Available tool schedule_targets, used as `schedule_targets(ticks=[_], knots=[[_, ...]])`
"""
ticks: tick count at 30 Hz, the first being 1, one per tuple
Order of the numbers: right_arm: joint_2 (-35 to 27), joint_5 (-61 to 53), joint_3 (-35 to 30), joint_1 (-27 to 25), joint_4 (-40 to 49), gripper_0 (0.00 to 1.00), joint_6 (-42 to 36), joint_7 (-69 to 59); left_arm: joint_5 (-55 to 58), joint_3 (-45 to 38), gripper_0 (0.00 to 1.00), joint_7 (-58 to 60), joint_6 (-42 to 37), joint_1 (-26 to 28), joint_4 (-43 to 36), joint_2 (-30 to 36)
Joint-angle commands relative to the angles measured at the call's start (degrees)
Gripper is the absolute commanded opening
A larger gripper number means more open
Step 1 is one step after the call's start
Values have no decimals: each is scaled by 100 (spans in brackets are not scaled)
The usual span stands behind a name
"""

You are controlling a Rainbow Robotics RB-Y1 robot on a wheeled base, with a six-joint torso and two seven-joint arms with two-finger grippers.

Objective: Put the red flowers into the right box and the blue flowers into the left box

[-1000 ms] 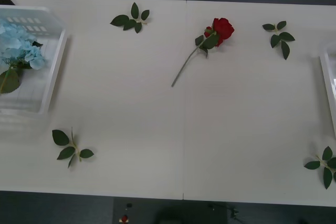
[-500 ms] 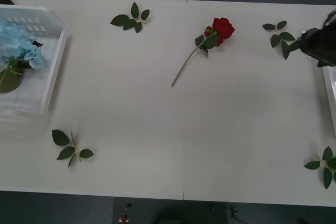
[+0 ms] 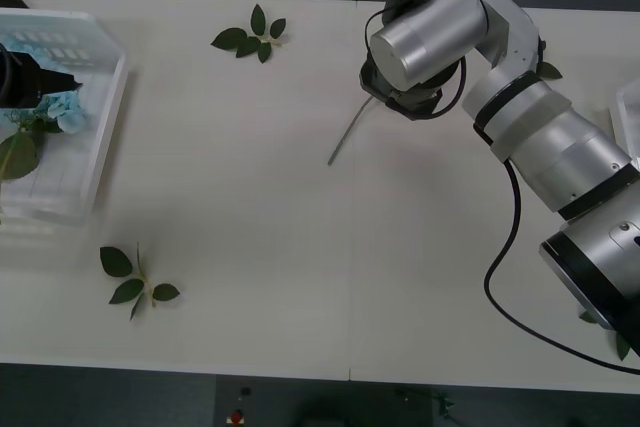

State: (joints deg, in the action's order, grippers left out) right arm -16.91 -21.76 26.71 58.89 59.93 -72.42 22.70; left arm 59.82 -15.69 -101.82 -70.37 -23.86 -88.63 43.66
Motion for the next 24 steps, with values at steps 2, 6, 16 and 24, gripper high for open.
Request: schedule_targets(ticks=[2, 6, 16, 24], knots=[[118, 146, -79, 694, -1441, 100, 888, 524, 1058, 5, 82, -1182, -3, -338, 267, -481], [268, 146, -79, 1028, -2566, 100, 1793, 902, 1603, -30, 82, -2465, -214, -514, 689, -675], [320, -487, -79, 1160, -3234, 100, 2408, 1535, 4081, 603, 82, -5318, -1092, -479, 1630, -499], [338, -1094, -79, 1081, -3225, 100, 2971, 1606, 6577, 2519, 82, -5318, -635, -285, 1340, 318]])
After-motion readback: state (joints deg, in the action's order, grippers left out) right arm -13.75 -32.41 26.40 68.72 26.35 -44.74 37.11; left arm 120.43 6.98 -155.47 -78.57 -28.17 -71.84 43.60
